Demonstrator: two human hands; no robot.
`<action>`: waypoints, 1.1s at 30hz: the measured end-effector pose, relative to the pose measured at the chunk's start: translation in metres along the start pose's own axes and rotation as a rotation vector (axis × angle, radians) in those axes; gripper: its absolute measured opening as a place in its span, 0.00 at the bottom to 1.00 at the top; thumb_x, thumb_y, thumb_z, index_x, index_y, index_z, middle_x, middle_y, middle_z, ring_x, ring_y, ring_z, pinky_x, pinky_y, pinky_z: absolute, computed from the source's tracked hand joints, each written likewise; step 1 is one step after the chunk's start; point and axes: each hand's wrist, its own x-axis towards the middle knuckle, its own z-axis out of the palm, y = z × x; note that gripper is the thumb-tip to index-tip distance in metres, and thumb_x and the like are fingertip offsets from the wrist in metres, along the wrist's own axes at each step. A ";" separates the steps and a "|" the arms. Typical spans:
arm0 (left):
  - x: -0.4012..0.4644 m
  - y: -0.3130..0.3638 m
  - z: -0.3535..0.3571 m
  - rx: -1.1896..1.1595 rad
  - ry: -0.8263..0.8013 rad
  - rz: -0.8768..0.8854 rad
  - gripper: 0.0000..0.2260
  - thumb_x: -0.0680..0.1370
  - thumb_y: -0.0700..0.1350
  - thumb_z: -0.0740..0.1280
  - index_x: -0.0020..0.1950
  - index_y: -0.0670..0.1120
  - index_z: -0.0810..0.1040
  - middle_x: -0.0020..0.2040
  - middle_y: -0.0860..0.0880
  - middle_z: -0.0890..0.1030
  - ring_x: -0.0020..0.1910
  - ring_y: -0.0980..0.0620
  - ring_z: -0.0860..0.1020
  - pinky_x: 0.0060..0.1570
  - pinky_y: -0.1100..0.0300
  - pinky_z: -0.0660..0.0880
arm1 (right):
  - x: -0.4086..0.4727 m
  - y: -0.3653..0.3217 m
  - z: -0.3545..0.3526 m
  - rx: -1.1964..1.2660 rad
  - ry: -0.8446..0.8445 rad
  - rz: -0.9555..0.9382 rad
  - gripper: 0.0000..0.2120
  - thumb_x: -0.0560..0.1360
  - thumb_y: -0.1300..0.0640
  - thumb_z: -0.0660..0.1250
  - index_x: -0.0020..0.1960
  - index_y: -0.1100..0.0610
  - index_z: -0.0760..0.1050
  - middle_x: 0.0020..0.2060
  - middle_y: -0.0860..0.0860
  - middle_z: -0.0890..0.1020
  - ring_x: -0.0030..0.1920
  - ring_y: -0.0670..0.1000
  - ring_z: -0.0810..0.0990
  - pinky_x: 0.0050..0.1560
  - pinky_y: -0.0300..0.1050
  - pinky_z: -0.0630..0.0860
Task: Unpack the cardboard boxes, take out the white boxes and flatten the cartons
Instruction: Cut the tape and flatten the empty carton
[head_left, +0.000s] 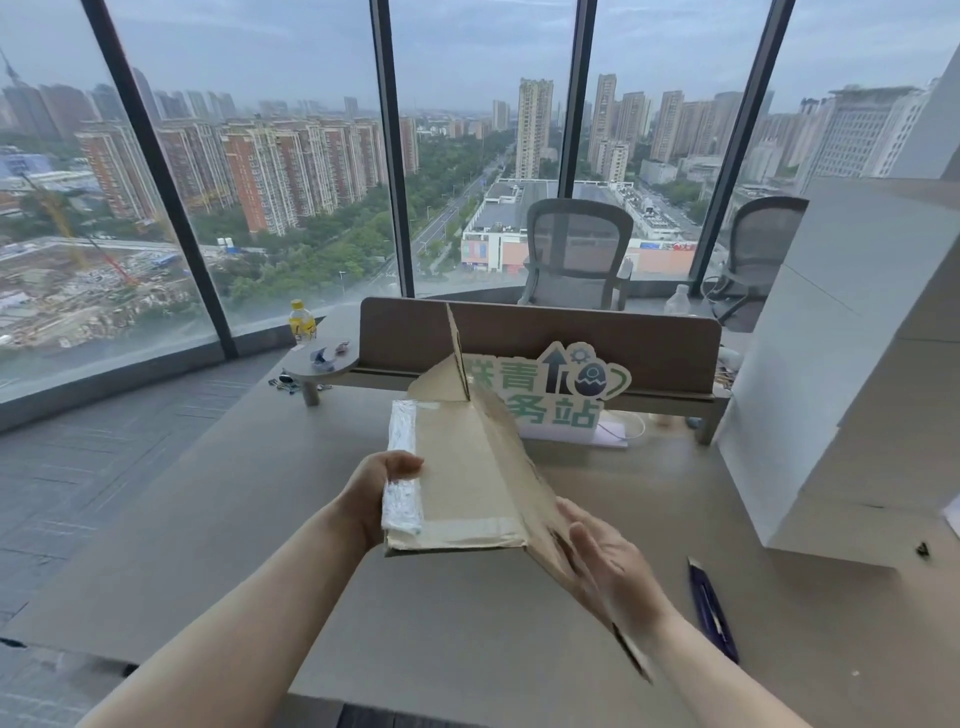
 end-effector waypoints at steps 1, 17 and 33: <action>0.000 0.002 -0.002 -0.001 0.002 0.003 0.07 0.75 0.40 0.63 0.46 0.37 0.77 0.36 0.41 0.81 0.30 0.42 0.81 0.37 0.54 0.78 | 0.006 0.014 -0.006 -0.063 0.067 0.105 0.20 0.81 0.48 0.61 0.71 0.52 0.70 0.67 0.42 0.73 0.70 0.43 0.71 0.62 0.25 0.64; 0.012 0.027 -0.043 0.031 0.107 0.034 0.10 0.74 0.38 0.63 0.37 0.36 0.81 0.30 0.43 0.82 0.25 0.46 0.80 0.28 0.60 0.79 | 0.011 0.073 -0.011 0.340 0.204 0.786 0.13 0.74 0.49 0.72 0.49 0.59 0.81 0.38 0.54 0.85 0.29 0.50 0.79 0.24 0.37 0.70; 0.045 -0.026 -0.082 0.227 0.032 -0.061 0.13 0.78 0.31 0.59 0.61 0.38 0.75 0.47 0.37 0.83 0.42 0.39 0.82 0.41 0.48 0.81 | 0.012 0.085 -0.045 -0.071 0.472 0.387 0.07 0.76 0.60 0.70 0.41 0.63 0.78 0.34 0.57 0.81 0.34 0.54 0.74 0.37 0.47 0.68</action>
